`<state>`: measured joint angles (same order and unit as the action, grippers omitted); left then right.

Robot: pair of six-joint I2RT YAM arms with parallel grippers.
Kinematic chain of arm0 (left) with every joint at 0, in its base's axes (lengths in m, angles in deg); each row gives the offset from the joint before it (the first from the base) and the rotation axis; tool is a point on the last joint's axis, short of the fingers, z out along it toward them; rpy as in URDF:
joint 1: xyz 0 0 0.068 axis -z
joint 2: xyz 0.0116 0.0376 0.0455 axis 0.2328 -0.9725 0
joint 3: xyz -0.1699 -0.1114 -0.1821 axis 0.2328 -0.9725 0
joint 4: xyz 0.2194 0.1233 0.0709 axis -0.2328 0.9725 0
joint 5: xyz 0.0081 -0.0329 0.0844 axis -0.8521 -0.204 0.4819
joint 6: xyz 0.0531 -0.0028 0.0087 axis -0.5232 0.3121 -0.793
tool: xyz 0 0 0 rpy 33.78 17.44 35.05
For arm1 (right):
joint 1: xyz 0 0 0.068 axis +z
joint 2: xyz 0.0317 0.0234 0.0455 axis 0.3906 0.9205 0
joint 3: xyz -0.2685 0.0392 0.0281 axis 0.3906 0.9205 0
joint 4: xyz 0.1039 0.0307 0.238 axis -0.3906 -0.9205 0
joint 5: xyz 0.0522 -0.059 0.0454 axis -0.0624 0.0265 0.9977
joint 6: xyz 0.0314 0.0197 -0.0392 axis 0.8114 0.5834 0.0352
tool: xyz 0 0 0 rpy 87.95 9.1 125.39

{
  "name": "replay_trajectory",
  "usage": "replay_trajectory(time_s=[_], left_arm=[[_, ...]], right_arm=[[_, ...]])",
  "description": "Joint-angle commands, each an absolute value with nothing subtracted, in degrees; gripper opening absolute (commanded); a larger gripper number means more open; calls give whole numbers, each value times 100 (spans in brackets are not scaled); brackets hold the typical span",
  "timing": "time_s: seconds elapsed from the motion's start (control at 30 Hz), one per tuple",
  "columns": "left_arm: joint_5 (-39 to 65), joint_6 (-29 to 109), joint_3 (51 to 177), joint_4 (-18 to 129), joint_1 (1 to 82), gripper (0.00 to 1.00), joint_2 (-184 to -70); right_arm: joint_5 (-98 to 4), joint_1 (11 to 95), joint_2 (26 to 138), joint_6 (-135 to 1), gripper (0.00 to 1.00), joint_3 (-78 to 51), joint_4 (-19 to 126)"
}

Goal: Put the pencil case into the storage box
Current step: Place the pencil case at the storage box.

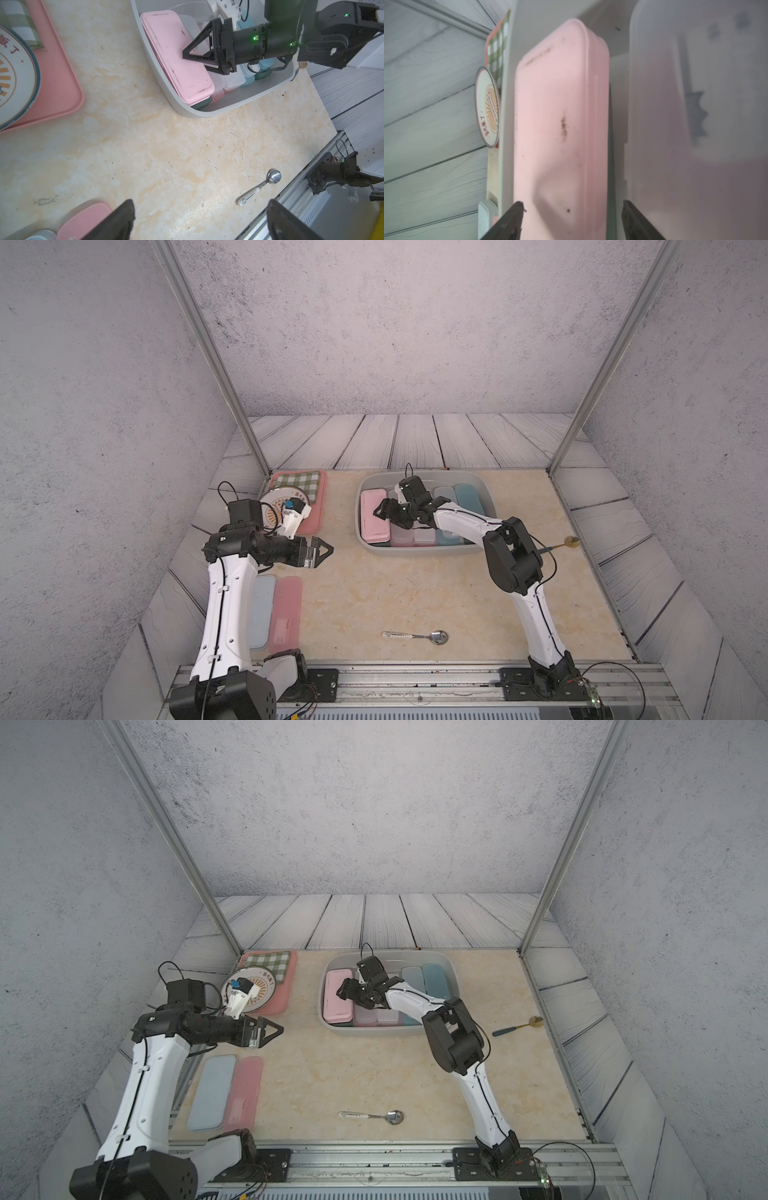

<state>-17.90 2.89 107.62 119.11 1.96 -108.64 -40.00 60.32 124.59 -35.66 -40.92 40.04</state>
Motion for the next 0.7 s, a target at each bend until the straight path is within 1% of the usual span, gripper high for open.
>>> replay_trajectory(time_s=[0.0, 0.1, 0.23, 0.37, 0.47, 0.53, 0.67], left_arm=[[-1732, 348, 10708, 11857, 160, 99, -10838], [-1585, 429, 10696, 11814, 146, 100, -10830], [-1062, 673, 10692, 11673, 151, 100, -10822], [-160, 1133, 10725, 11533, 70, 100, -10797], [858, 1527, 10800, 11574, -23, 100, -10798], [1028, 1500, 10888, 11805, -237, 100, -10813], [971, 1663, 10950, 12215, -1126, 100, -10882]], right_arm=[[-4315, 6035, 12125, -3998, 78, -4281, 3028], [-4396, 6070, 12075, -4103, 79, -4357, 2851], [-4365, 6094, 11961, -4161, 80, -4384, 2909], [-4250, 6101, 11807, -4241, 80, -4497, 2929], [-4293, 6139, 11425, -4379, 79, -4446, 2948], [-4352, 6208, 11048, -4466, 78, -4266, 3013], [-4235, 6438, 10122, -4471, 76, -3402, 3330]])
